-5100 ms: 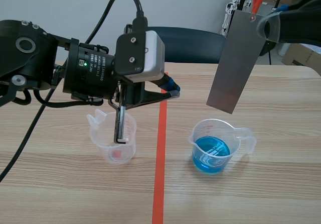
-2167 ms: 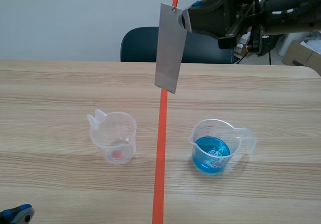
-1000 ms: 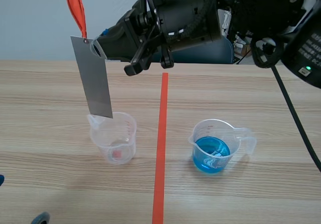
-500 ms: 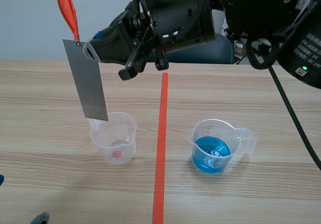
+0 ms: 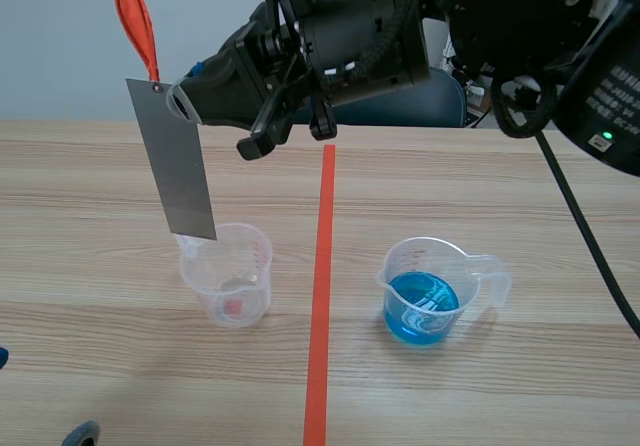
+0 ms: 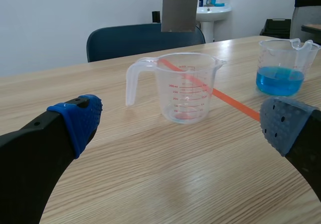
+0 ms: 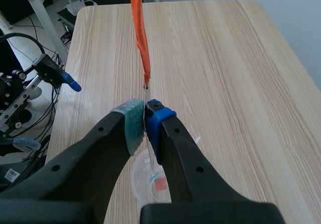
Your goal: Do the redox reaction experiment. move the plate over the left beaker
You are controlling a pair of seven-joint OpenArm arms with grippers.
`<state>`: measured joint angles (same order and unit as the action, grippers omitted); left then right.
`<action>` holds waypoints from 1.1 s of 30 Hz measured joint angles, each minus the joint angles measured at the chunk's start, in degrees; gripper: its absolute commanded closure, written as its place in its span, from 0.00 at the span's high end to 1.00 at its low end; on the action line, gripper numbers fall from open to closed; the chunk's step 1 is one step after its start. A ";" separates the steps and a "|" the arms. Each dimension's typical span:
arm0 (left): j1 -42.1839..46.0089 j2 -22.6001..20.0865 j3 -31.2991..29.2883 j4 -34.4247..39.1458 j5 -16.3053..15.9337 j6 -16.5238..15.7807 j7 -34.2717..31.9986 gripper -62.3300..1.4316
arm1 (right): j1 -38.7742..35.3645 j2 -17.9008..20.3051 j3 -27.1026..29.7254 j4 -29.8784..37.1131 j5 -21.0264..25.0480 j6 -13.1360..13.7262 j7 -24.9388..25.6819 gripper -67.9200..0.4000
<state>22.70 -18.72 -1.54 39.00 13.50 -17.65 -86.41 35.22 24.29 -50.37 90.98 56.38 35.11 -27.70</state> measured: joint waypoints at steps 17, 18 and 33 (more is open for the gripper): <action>0.00 0.61 0.00 0.00 0.00 0.02 0.00 1.00 | 0.00 0.00 0.00 0.00 0.00 0.00 -0.22 0.02; 0.00 0.61 0.00 0.00 0.00 0.02 0.00 1.00 | 0.00 0.00 0.00 0.00 0.00 0.00 -0.22 0.02; 0.00 0.61 0.00 0.00 0.00 0.02 0.00 1.00 | 0.00 0.00 0.00 0.00 0.00 0.00 -0.22 0.02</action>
<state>22.70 -18.11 -1.54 39.00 13.50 -17.63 -86.41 35.22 24.29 -50.37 90.98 56.38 35.11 -27.92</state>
